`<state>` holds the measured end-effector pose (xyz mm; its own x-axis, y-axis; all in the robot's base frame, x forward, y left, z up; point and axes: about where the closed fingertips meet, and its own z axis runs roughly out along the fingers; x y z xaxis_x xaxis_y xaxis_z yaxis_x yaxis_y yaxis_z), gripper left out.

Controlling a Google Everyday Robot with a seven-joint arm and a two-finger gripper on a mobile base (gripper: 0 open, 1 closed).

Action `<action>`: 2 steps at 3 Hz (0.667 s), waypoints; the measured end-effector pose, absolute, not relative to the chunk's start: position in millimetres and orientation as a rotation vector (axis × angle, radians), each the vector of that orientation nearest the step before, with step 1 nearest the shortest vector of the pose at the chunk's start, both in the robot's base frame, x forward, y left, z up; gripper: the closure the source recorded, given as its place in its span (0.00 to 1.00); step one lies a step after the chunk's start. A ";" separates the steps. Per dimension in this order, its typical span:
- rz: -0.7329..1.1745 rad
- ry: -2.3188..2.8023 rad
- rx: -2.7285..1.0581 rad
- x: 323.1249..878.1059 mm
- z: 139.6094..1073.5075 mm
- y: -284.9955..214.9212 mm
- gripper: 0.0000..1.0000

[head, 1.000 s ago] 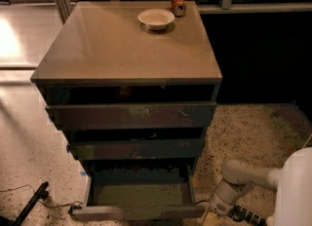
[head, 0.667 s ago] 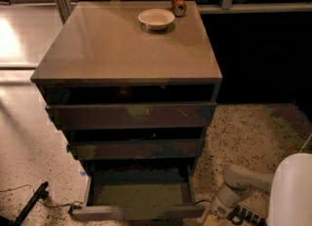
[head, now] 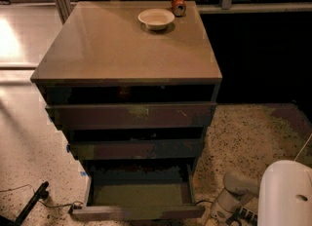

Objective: Close bottom drawer

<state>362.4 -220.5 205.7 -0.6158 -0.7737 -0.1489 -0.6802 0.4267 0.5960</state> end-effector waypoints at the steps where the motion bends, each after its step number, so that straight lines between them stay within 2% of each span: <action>1: -0.960 -2.533 1.292 363.2 201.4 -218.3 1.00; 2: -1.036 -2.722 1.235 396.1 193.1 -206.8 1.00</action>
Offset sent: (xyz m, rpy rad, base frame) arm 0.0768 0.0197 -0.0202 0.1450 -0.2326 -0.2979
